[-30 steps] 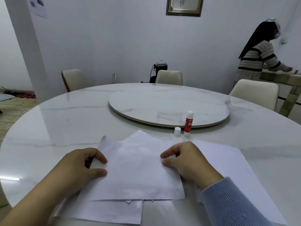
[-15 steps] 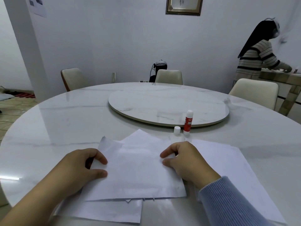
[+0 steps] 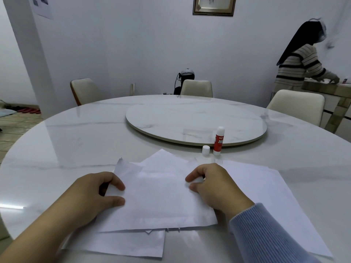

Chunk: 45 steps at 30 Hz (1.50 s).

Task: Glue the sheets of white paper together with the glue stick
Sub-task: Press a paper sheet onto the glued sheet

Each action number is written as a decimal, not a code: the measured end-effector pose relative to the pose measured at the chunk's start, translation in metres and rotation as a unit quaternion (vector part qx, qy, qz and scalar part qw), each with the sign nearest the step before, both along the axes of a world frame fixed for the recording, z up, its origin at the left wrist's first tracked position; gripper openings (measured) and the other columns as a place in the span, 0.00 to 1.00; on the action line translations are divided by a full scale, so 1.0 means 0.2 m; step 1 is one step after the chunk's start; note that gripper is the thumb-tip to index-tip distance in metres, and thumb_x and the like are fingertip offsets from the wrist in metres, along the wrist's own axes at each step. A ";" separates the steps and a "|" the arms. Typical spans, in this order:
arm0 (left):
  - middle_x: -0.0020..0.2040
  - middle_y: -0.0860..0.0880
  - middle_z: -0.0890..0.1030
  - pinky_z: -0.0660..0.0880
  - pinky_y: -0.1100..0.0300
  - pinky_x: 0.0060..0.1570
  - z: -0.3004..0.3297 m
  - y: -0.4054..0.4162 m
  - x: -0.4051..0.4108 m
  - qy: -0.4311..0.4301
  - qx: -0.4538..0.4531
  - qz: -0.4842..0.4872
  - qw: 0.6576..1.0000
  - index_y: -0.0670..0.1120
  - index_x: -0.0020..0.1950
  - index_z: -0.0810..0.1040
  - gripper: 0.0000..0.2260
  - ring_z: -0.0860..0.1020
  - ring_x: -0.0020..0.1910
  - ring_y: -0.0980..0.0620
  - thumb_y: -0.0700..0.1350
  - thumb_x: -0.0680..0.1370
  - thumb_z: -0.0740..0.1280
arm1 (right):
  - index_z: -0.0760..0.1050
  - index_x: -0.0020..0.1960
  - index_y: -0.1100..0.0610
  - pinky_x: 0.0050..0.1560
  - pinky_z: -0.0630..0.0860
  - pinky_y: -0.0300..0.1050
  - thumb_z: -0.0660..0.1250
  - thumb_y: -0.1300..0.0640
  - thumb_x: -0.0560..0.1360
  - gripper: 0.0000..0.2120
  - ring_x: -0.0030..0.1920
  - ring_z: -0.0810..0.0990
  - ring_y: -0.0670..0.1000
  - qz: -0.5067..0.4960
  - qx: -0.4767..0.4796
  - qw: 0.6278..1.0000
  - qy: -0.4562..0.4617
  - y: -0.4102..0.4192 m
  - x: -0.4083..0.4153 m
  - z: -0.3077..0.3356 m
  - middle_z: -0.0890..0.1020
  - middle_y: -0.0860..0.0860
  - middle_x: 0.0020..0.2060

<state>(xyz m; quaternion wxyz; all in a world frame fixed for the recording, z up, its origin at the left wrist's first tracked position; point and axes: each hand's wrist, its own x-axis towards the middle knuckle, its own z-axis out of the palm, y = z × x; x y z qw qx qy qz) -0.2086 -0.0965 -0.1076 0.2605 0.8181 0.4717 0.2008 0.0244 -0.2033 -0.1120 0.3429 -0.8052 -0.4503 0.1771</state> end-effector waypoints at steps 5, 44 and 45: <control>0.41 0.51 0.77 0.70 0.66 0.36 -0.01 0.02 0.00 0.038 -0.007 -0.010 0.999 0.59 0.41 0.78 0.07 0.76 0.38 0.54 0.49 0.68 0.74 | 0.79 0.52 0.49 0.45 0.68 0.34 0.67 0.60 0.75 0.09 0.46 0.72 0.45 0.004 -0.020 0.999 -0.027 0.00 -0.03 0.02 0.73 0.45 0.47; 0.77 0.56 0.38 0.38 0.56 0.75 -0.15 -0.06 0.15 0.215 0.099 -0.057 0.970 0.52 0.77 0.39 0.30 0.38 0.75 0.61 0.60 0.79 0.45 | 0.50 0.77 0.50 0.76 0.48 0.47 0.54 0.39 0.78 0.32 0.74 0.61 0.50 0.043 -0.072 0.973 -0.214 0.02 -0.14 -0.06 0.65 0.48 0.74; 0.77 0.56 0.38 0.38 0.56 0.75 -0.15 -0.06 0.15 0.214 0.099 -0.057 0.970 0.52 0.77 0.39 0.30 0.38 0.75 0.61 0.60 0.79 0.45 | 0.51 0.77 0.49 0.75 0.50 0.46 0.56 0.40 0.78 0.32 0.73 0.62 0.50 0.039 -0.056 0.977 -0.202 0.01 -0.14 -0.05 0.67 0.47 0.73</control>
